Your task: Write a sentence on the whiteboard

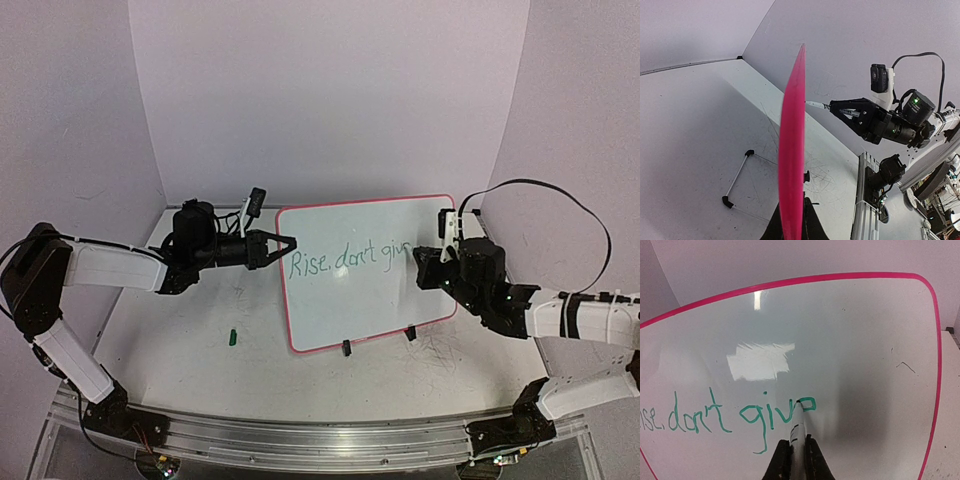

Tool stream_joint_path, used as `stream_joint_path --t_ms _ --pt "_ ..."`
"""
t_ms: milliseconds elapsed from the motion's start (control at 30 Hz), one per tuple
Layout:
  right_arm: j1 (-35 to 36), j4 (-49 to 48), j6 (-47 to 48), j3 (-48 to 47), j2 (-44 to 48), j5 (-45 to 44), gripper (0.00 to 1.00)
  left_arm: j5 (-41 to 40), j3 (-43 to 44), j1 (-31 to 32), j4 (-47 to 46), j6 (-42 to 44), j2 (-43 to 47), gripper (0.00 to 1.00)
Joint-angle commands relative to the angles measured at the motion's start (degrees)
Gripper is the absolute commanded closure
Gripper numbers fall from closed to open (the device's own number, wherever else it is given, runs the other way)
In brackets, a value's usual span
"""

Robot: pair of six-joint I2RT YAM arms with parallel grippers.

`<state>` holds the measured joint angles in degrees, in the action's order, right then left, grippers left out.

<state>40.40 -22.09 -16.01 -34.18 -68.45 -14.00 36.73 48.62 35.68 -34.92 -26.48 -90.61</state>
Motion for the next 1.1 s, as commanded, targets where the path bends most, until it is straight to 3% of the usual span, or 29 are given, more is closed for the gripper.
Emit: stream_joint_path --t_ms 0,500,867,1067 --pt "-0.1 2.1 -0.3 1.4 0.5 2.2 1.00 -4.8 0.8 -1.1 2.6 4.8 1.8 1.00" --pt "-0.1 4.6 -1.6 2.6 1.4 1.4 1.00 -4.9 0.5 -1.1 2.6 4.6 2.2 1.00" --pt "-0.2 5.8 -1.4 1.6 1.4 -4.2 1.00 -4.8 0.6 -1.1 2.7 4.6 2.2 1.00" --pt "-0.2 1.9 3.5 2.4 9.6 -4.7 1.00 -5.0 0.5 -1.0 2.8 4.6 2.0 1.00"
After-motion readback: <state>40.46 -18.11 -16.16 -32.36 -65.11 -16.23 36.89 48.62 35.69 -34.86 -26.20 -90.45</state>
